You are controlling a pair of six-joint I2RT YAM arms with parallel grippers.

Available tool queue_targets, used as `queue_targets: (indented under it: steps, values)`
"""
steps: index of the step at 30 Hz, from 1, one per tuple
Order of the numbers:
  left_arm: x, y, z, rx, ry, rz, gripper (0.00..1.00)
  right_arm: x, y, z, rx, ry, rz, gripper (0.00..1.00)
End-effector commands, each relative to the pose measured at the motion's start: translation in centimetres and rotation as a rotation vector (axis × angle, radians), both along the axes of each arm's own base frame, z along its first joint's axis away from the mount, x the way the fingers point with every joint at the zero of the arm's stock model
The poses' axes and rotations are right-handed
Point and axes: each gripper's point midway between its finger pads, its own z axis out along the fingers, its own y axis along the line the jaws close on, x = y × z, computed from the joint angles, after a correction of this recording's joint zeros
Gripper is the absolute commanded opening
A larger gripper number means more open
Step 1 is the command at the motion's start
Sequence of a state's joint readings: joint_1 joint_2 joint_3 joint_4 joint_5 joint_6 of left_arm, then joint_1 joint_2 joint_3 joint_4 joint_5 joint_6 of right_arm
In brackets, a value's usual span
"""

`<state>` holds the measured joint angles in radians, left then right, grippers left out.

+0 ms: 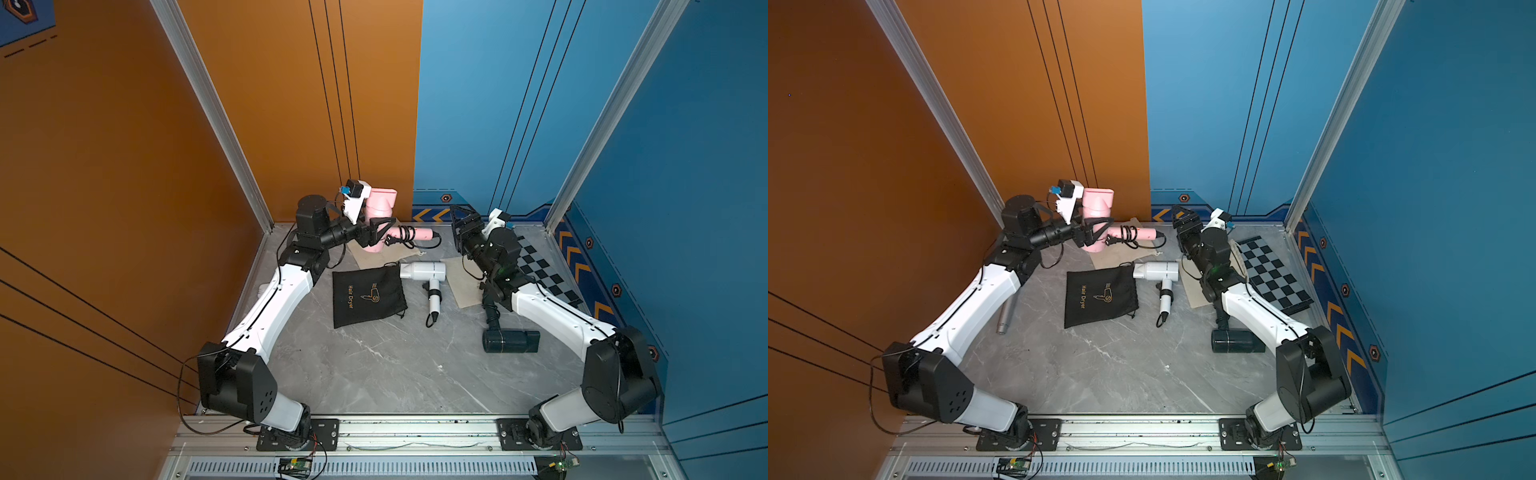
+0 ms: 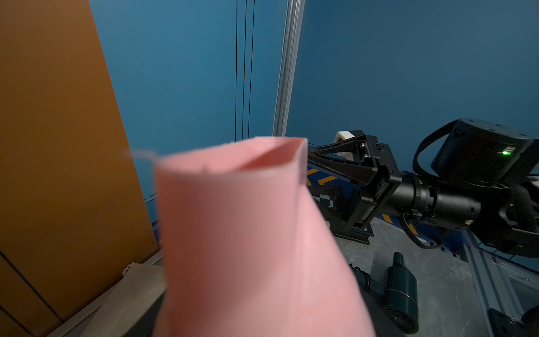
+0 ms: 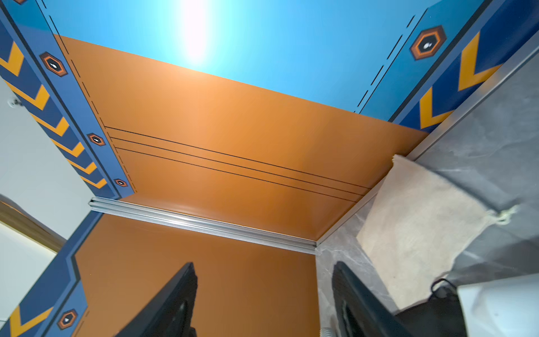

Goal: Pack away hair dryers
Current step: Adjust the hair dryer, then fold the hair dryer.

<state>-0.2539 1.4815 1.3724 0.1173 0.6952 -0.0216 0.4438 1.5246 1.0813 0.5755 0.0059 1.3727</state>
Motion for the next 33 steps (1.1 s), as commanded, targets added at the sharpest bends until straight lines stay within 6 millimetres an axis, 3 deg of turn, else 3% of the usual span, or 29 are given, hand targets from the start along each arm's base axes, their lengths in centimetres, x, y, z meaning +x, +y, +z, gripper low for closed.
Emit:
queue_targets:
  steps: [1,11,20,33]
  values:
    - [-0.8,0.4,2.8,0.001,-0.136,0.060,0.22,0.7,0.7,-2.0,0.090,0.050,-0.053,0.75]
    - [-1.1,1.1,2.5,0.014,-0.165,0.129,0.20,0.8,4.6,-5.4,0.151,0.142,0.031,0.75]
    - [-0.9,1.8,2.8,0.003,-0.176,0.164,0.19,-0.1,5.7,-6.6,0.195,0.199,0.085,0.75]
    - [-1.2,0.7,2.0,-0.013,-0.158,0.134,0.18,1.2,10.0,-5.7,0.269,0.186,0.177,0.76]
